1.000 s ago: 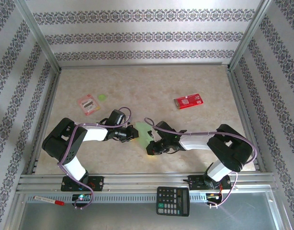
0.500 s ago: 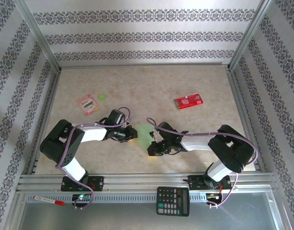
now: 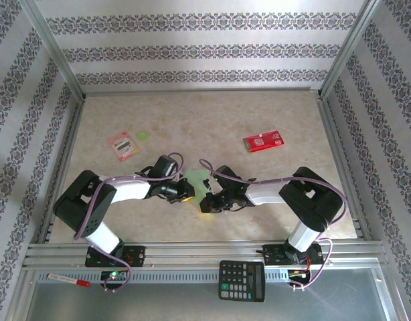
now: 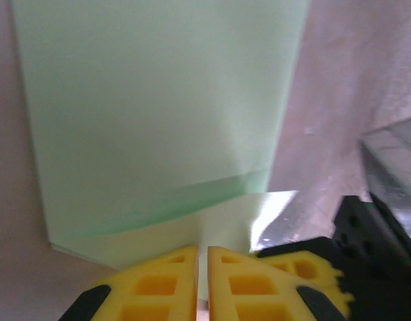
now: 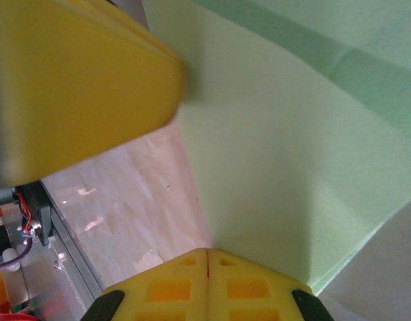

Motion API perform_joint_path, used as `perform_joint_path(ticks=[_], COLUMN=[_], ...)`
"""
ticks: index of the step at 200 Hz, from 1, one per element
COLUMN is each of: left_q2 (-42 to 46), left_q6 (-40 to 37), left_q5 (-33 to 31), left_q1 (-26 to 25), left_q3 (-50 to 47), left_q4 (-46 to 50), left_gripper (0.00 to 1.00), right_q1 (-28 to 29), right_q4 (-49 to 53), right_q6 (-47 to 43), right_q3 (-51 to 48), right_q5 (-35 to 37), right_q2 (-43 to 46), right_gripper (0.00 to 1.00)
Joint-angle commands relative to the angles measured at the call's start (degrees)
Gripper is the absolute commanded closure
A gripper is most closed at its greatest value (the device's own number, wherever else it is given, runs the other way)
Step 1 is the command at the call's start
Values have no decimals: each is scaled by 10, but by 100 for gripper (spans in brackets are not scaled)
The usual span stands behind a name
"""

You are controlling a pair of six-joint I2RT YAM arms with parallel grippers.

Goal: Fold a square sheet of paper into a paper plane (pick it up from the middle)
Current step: Perform the third fold on the triangle at the bottom-center of the table.

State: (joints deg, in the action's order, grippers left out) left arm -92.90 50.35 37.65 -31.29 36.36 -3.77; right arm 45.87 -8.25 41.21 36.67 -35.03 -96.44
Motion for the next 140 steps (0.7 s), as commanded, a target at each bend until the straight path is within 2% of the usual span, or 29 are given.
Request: perform_joint_path(ticks=[1, 40, 53, 85, 140], left_q2=[-27, -52, -55, -63, -75], left_q6=[-11, -39, -50, -75, -84], left_q5=[-9, -41, -55, -83, -95], left_q1=[-1, 3, 3, 5, 12], left_q3=[19, 17, 16, 18, 18], left_q4=[0, 44, 67, 109, 115], left_gripper=[89, 94, 100, 100, 100], right_q1=[-2, -5, -8, -7, -7], right_q4=[4, 10, 12, 12, 9], right_q6=[2, 11, 18, 29, 36], right_q3=[4, 1, -3, -21, -65], right_q5=[18, 9, 1, -3, -5], right_q2=[-16, -15, -16, -7, 21], right_gripper=[97, 97, 96, 96, 96])
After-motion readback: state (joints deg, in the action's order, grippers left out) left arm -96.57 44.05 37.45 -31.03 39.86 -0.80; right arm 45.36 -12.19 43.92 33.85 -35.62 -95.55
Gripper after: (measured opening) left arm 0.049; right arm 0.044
